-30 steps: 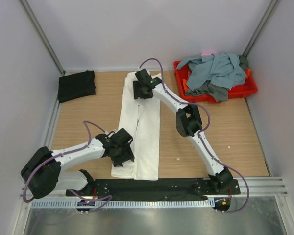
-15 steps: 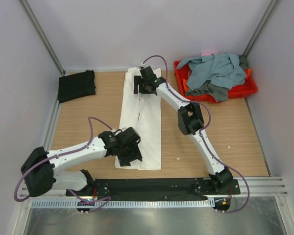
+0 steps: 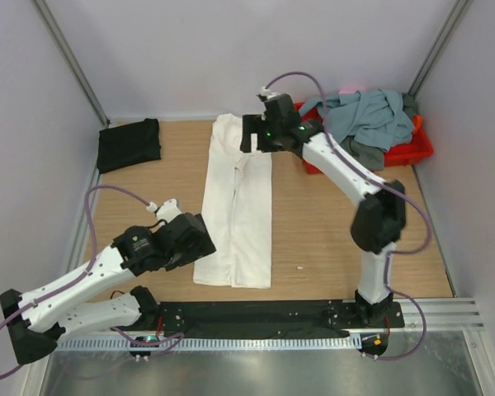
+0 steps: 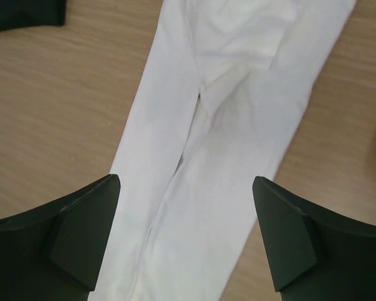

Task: Fold and stack the t-shirts
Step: Fold the tshirt

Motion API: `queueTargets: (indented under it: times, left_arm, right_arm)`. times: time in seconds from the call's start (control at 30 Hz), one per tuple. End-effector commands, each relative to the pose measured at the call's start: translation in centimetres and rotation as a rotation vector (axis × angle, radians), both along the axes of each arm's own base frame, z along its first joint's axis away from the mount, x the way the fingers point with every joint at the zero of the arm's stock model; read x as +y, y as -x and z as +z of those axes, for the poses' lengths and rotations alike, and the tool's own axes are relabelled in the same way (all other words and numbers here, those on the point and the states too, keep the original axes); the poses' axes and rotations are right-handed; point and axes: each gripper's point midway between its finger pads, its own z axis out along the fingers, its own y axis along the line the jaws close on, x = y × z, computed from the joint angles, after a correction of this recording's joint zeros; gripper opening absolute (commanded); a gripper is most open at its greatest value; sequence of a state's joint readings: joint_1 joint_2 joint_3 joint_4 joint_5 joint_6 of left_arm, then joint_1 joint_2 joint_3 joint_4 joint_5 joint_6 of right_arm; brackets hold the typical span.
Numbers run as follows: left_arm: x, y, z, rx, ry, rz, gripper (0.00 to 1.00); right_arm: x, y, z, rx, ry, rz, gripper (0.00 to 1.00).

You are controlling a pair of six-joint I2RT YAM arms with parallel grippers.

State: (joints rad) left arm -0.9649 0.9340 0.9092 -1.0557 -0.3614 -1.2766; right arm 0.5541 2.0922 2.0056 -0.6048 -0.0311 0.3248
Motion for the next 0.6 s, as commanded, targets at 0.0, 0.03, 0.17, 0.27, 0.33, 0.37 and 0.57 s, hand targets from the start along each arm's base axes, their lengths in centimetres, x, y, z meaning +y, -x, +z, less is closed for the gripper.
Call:
queueTargets:
  times: [0.0,0.03,0.17,0.27,0.33,0.37,0.57]
  left_arm:
    - [3.6,-0.4,-0.6,-0.069,-0.068,0.075,0.96]
    - [3.8,-0.8,-0.5,-0.092,-0.051,0.093,0.98]
    - [4.5,-1.2,-1.9,-0.115,-0.021,0.111,1.0]
    - [4.9,-1.4,-4.4,-0.032,-0.017,0.113,0.99]
    - [5.5,-1.8,-6.8,0.052,-0.029,0.126,0.95]
    - [5.2,-1.5,-7.5,0.103,-0.001,0.116,0.93]
    - [4.0,-1.8,-9.8,0.161,0.057,0.104,0.85]
  right_arm:
    - [-3.3,7.3,6.5,-0.028,-0.139,-0.045,0.93]
    - [-4.6,10.4,1.9,0.072,-0.102,-0.054,0.92]
    - [-6.3,19.3,-2.3,0.164,-0.108,-0.079,0.85]
    - [-7.5,25.1,-5.7,0.254,-0.067,-0.098,0.84]
    - [-8.0,28.2,-7.3,0.293,-0.087,-0.123,0.83]
    - [-7.8,29.0,-7.5,0.296,-0.113,-0.12,0.83]
    - [-6.4,33.8,-9.6,0.369,-0.191,-0.094,0.81]
